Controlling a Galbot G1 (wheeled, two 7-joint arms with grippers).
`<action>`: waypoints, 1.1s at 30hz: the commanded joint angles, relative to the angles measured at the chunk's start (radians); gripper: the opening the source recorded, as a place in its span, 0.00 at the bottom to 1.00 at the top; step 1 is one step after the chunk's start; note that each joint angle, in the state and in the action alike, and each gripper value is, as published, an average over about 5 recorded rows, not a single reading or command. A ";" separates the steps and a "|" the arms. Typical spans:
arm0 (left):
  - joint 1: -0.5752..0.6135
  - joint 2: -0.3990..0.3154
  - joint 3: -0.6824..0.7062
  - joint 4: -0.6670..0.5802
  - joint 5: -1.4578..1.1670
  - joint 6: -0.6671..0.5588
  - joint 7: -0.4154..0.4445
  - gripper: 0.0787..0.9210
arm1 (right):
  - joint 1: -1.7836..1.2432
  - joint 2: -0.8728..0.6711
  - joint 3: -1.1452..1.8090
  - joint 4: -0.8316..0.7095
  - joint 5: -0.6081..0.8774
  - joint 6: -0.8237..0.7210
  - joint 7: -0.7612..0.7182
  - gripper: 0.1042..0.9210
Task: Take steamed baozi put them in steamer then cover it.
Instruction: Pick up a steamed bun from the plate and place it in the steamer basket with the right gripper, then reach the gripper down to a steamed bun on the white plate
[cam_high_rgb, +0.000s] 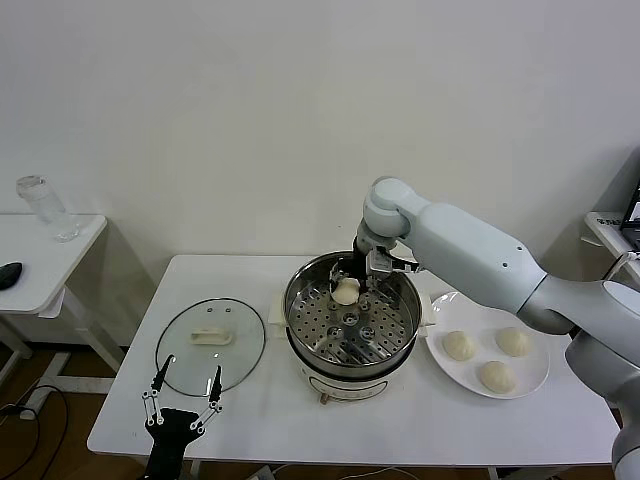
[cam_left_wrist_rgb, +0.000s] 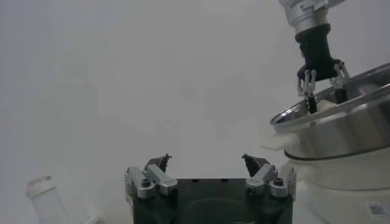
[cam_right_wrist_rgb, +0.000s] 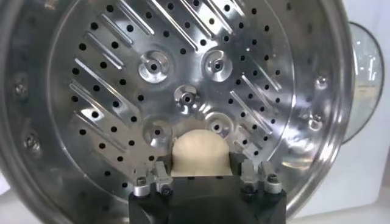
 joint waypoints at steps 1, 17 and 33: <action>-0.002 0.000 -0.001 0.002 0.001 0.004 -0.004 0.88 | 0.029 -0.042 -0.008 0.033 0.101 -0.035 -0.047 0.86; -0.025 0.007 0.015 0.012 0.000 0.008 -0.003 0.88 | 0.255 -0.506 -0.143 0.001 0.680 -0.663 -0.230 0.88; -0.035 -0.001 0.012 0.014 0.000 0.008 -0.005 0.88 | -0.121 -0.509 -0.141 -0.080 0.578 -0.794 0.011 0.88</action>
